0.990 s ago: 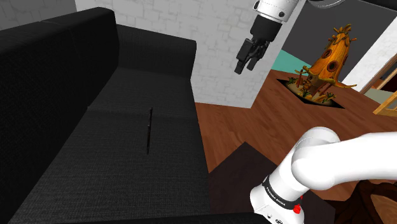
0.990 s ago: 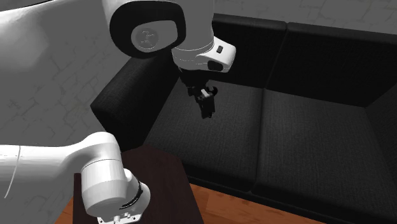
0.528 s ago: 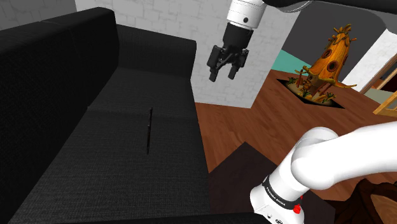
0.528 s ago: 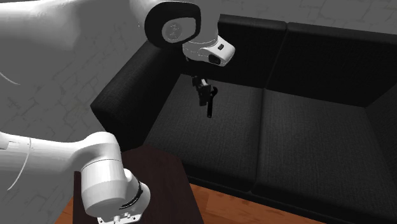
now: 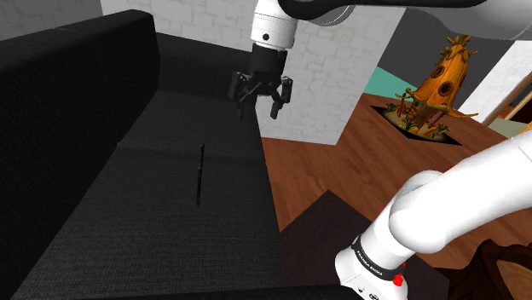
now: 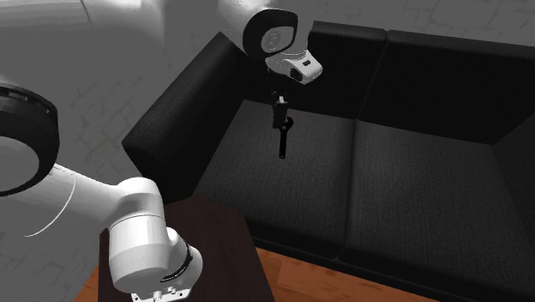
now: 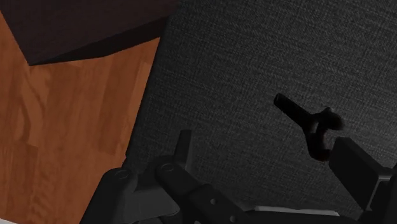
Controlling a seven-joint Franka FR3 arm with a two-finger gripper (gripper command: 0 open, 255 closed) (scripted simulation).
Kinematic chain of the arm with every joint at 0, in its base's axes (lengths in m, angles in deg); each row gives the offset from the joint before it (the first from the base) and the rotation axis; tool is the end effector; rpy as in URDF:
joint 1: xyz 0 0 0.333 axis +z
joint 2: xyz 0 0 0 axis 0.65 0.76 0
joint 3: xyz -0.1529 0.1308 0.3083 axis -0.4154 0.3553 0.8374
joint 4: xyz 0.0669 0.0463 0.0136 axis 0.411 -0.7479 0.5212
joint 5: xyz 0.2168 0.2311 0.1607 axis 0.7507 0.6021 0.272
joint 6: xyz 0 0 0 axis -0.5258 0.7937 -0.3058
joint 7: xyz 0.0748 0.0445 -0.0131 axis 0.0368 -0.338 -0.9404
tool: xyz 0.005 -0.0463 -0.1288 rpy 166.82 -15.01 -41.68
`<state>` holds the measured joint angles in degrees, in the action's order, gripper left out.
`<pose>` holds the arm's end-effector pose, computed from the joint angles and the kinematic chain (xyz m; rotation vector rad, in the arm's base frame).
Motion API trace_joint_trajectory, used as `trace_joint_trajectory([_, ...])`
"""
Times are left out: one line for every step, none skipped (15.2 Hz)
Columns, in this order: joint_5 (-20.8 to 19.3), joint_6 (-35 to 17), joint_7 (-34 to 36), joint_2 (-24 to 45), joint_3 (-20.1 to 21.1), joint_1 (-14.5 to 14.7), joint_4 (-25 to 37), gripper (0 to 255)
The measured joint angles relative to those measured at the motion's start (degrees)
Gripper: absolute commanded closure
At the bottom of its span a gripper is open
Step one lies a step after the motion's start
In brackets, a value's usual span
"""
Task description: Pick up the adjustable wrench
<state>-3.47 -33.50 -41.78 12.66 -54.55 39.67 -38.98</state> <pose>0.3597 0.1542 0.5720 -3.0499 0.5337 0.1468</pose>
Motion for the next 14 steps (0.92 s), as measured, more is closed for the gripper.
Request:
trace_joint_trajectory([0.2,-0.5,2.4,2.0,0.9,-0.1,1.1,0])
trace_joint_trajectory([0.2,-0.9,4.7,4.5,1.7,-0.2,2.7,0])
trace_joint_trajectory([0.2,-1.6,7.2,6.9,2.7,-0.2,4.0,0])
trace_joint_trajectory([0.1,-2.3,9.4,9.4,3.3,-0.3,5.3,0])
trace_joint_trajectory([0.0,-3.0,11.4,11.6,3.8,-0.4,6.3,0])
trace_joint_trajectory([-0.2,-3.4,13.7,14.1,4.4,-0.3,7.9,0])
trace_joint_trajectory([-0.5,-3.4,16.0,16.5,4.8,-0.2,9.9,0])
trace_joint_trajectory([-0.6,-3.8,18.0,18.6,5.2,-0.1,11.1,0])
trace_joint_trajectory([-1.0,-4.2,20.3,21.3,5.5,0.2,13.1,0])
trace_joint_trajectory([-1.5,-4.3,22.7,24.1,5.9,0.6,15.4,0])
trace_joint_trajectory([-1.7,-4.9,23.8,25.7,6.0,0.8,16.0,0])
trace_joint_trajectory([-1.8,-5.5,24.3,26.4,6.0,0.9,16.0,0])
trace_joint_trajectory([-2.0,-6.1,24.7,27.0,6.0,1.0,16.0,0])
trace_joint_trajectory([-2.0,-6.7,24.7,27.2,6.0,1.0,15.5,0])
